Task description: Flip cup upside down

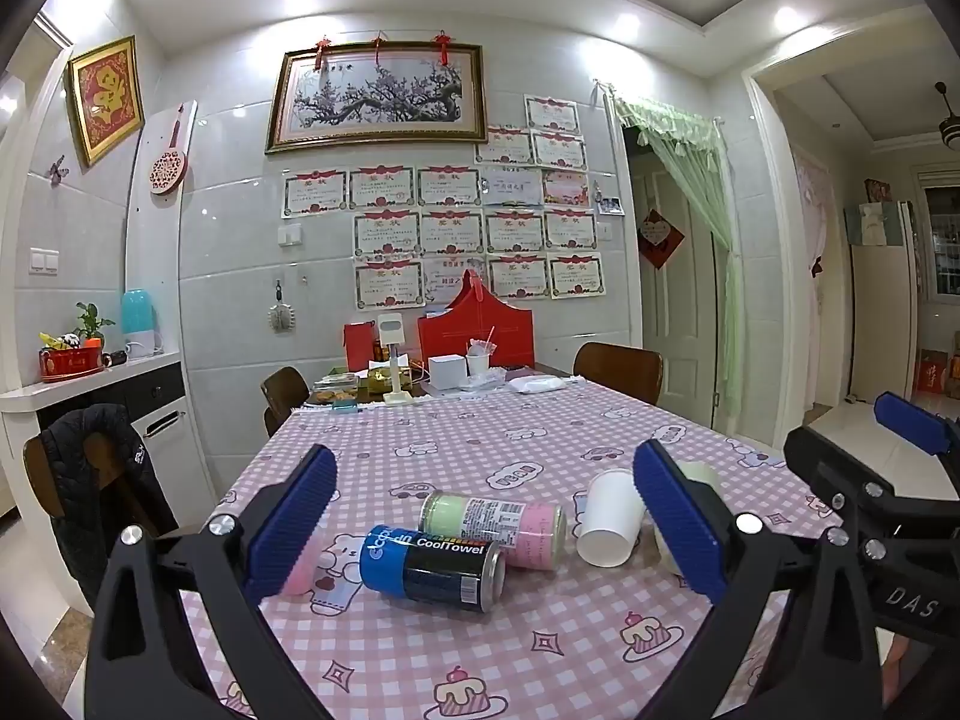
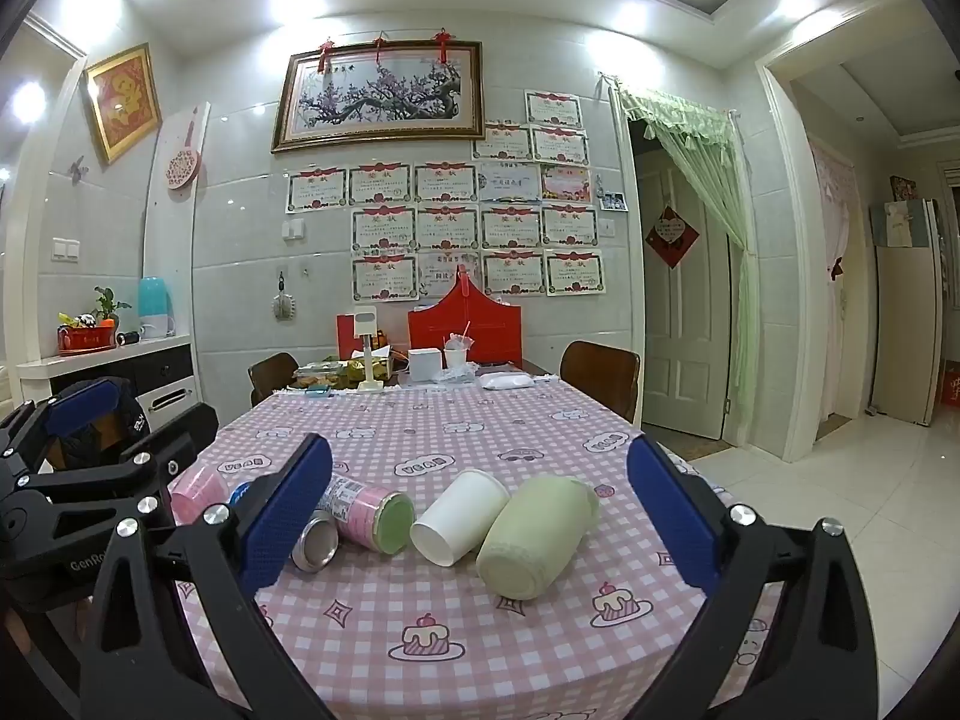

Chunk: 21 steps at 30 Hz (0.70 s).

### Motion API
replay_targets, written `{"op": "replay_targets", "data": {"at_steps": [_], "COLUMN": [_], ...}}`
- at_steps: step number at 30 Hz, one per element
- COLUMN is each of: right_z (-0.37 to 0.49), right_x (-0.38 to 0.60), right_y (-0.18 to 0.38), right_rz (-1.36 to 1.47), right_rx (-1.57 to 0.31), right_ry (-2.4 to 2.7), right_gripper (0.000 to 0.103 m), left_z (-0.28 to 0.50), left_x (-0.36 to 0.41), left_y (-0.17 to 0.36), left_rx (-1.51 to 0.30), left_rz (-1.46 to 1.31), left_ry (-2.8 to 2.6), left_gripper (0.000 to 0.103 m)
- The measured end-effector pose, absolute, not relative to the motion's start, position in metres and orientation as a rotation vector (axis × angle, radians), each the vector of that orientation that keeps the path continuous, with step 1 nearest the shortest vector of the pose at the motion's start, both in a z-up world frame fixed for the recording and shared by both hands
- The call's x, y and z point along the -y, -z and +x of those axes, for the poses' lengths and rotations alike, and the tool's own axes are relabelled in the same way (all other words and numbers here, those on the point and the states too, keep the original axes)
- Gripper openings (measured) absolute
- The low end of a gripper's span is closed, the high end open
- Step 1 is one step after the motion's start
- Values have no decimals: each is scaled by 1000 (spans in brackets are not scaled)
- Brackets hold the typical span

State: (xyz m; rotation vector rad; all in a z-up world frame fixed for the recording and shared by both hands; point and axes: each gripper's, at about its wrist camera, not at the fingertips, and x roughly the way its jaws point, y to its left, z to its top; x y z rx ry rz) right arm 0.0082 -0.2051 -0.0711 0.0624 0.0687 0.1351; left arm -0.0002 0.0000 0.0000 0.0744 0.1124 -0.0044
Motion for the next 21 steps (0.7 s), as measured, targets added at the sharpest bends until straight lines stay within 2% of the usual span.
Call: {"op": "replay_targets", "data": {"at_steps": [21], "right_z": [7], "right_x": [205], "right_y": [69], "right_rz": [58], "right_rx": [-65], "right_ry": [-133], "right_gripper": [95], "left_z": [0], "left_x": [0], "left_y": [0], "left_rx": [-116], "left_rz": [73], "left_ry": [4], "left_gripper": [98]}}
